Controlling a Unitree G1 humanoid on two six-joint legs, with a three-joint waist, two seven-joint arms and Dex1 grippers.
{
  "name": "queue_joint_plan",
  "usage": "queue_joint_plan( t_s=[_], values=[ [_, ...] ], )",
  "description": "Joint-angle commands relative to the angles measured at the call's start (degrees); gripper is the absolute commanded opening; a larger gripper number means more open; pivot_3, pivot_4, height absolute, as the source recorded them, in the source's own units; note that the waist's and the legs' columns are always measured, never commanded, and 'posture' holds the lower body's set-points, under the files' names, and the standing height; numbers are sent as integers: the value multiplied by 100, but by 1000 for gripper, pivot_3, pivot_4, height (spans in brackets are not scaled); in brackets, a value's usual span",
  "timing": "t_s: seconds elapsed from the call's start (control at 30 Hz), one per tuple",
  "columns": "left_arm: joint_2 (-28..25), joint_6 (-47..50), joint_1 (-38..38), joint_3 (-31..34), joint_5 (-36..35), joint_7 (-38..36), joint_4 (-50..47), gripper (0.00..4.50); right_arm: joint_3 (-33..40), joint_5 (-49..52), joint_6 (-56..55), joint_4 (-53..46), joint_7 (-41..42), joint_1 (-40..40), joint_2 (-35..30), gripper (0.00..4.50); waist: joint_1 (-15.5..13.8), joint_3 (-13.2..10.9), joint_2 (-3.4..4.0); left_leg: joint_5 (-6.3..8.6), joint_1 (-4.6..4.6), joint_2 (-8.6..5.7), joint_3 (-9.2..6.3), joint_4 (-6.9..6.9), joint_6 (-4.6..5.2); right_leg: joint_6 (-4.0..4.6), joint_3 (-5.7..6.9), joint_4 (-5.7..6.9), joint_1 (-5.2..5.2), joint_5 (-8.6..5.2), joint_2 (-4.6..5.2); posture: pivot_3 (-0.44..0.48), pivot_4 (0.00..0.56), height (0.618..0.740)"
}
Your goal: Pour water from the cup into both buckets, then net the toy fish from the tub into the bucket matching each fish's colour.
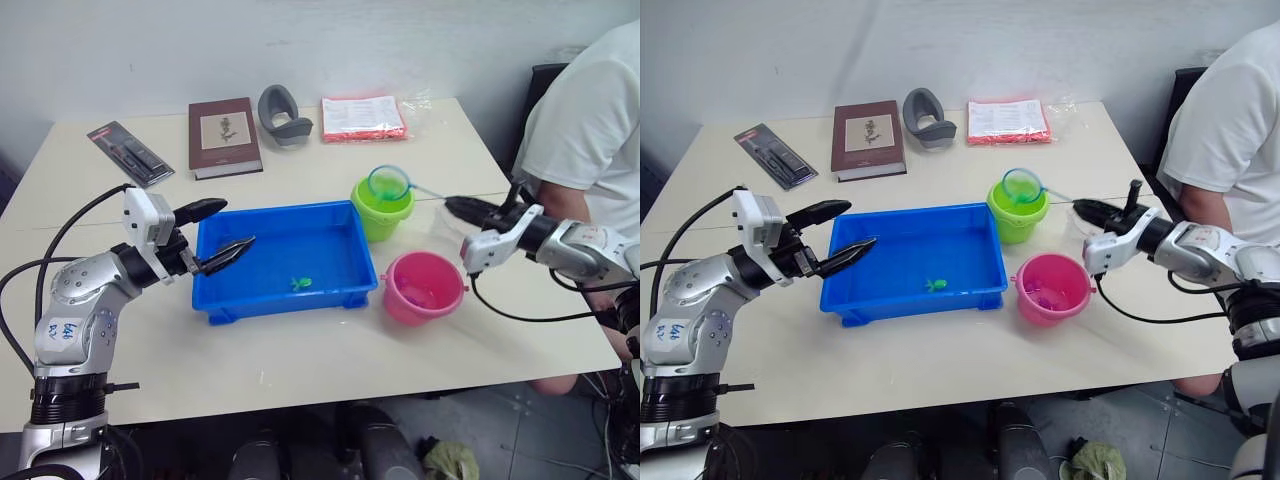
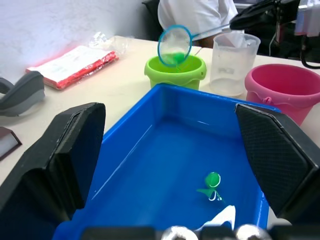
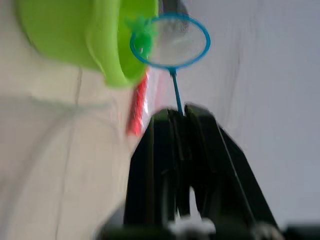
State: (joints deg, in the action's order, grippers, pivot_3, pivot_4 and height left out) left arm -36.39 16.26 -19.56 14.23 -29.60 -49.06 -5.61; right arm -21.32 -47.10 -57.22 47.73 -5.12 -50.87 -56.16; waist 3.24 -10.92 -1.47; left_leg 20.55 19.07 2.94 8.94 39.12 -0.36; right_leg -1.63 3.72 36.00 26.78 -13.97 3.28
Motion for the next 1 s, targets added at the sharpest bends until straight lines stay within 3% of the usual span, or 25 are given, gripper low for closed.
queue_joint_plan(
  t_s=[0.03, 0.2, 0.3, 0.53, 0.8, 0.9, 1.0],
  values=[
    [-14, -107, -36, 71, -6, 15, -38, 4445, 194, 189, 187, 68, -42, -64, -44, 0, 1, 0, 0, 0, 1, -1, 0, 0, 0, 0, 0, 0, 0, 0, 1, 0, 150, 740],
    [0, -85, -25, 73, -34, 40, -65, 4445, -51, -31, -407, -303, -30, 140, -217, 0, -1, 0, 0, 0, 1, -2, 2, 0, 1, 0, -1, 1, 0, 0, 3, 0, 150, 740],
    [0, -129, -65, 55, -10, 13, -3, 4445, 163, 84, 176, 98, -146, -112, -169, 0, 5, 0, 0, 0, 1, -1, 0, -1, 0, 0, 0, 0, 0, 0, 1, 0, 150, 740],
    [39, -125, -84, 35, -19, 34, -4, 4445, -19, -94, -212, -58, -228, -35, -273, 0, 3, 0, 0, -1, 0, -3, 5, -1, 2, -3, -5, 0, 0, 2, 2, 0, 150, 740],
    [3, -169, -56, 27, 22, -2, 31, 4445, 292, 591, -150, -104, 72, -13, -229, 0, 6, 0, 0, -2, 0, -3, 4, -1, 3, -3, -4, 0, 0, 2, 2, 0, 150, 740],
    [-89, -164, 93, 143, -41, -73, -62, 4445, 467, 2742, 6, -463, 1624, 132, 68, 0, 14, 0, 0, -2, 0, -3, 5, 0, 3, -3, -4, 0, 0, 2, 1, 0, 150, 740],
    [-358, -211, 380, 356, -107, -376, -94, 4445, 349, 5199, 1374, -1973, 3994, 595, 144, 0, 17, 0, 0, 0, -11, 9, 3, -1, 0, -4, -5, -1, -10, 3, -11, 0, 150, 740]
  ],
)
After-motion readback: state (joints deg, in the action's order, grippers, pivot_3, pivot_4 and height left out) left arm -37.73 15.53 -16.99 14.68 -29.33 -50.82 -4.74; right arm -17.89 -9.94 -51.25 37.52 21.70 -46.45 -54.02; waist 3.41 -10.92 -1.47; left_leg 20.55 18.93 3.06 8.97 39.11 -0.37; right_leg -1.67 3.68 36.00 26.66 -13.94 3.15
